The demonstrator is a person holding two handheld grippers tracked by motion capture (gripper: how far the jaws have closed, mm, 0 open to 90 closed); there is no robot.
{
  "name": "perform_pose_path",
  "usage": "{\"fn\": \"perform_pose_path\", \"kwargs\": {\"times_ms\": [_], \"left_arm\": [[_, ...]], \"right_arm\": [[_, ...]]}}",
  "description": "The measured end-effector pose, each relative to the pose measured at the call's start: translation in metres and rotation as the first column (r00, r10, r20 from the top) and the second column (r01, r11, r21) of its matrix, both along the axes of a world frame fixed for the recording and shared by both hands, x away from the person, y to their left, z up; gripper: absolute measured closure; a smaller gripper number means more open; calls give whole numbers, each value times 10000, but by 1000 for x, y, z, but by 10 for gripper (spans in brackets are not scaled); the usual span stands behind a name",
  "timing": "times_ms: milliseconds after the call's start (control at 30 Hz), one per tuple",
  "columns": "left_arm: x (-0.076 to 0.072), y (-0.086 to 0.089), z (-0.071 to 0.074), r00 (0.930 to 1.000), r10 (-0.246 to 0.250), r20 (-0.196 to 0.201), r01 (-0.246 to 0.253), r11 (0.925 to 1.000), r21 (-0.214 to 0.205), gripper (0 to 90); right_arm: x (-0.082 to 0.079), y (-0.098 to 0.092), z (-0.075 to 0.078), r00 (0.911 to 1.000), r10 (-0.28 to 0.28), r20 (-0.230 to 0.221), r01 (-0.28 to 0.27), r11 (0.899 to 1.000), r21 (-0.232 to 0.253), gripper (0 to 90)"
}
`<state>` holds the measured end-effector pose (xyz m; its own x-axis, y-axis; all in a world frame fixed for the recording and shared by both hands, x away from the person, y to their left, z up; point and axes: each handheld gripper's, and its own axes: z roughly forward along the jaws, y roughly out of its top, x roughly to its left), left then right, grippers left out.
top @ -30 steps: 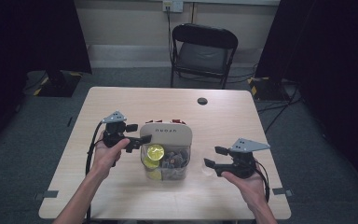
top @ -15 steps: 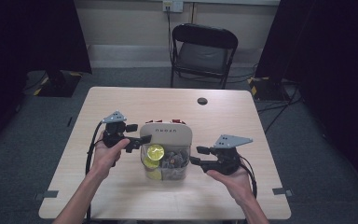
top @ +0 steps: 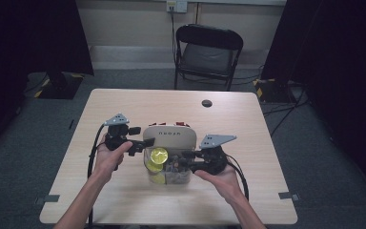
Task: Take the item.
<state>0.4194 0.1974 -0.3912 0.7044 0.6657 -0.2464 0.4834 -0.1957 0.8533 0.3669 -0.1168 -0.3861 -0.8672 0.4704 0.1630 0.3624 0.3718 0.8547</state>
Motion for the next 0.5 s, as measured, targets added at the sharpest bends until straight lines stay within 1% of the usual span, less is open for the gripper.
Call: {"fn": "perform_pose_path", "kwargs": {"times_ms": [67, 167, 233, 433, 500], "left_arm": [[0, 0, 0, 10000, -6, 7, 6, 10000, 2, 154], [0, 0, 0, 10000, 13, -14, -13, 10000, 25, 154], [0, 0, 0, 10000, -5, -6, 5, 10000, 44, 154], [1, 1, 0, 10000, -35, -19, 35, 10000, 2, 153], [1, 1, 0, 10000, -24, -33, 24, 10000, -28, 152]], "right_arm": [[2, 4, -4, 10000, 47, -73, -47, 10000, 48, 643], [4, 7, -8, 9999, 79, -127, -80, 9999, -117, 648], [5, 8, -11, 9999, 68, -156, -69, 10000, -36, 652], [9, 7, -19, 9997, 1, -259, -4, 9999, -124, 653], [10, 6, -21, 9995, 11, -319, -14, 10000, -83, 654]]}}
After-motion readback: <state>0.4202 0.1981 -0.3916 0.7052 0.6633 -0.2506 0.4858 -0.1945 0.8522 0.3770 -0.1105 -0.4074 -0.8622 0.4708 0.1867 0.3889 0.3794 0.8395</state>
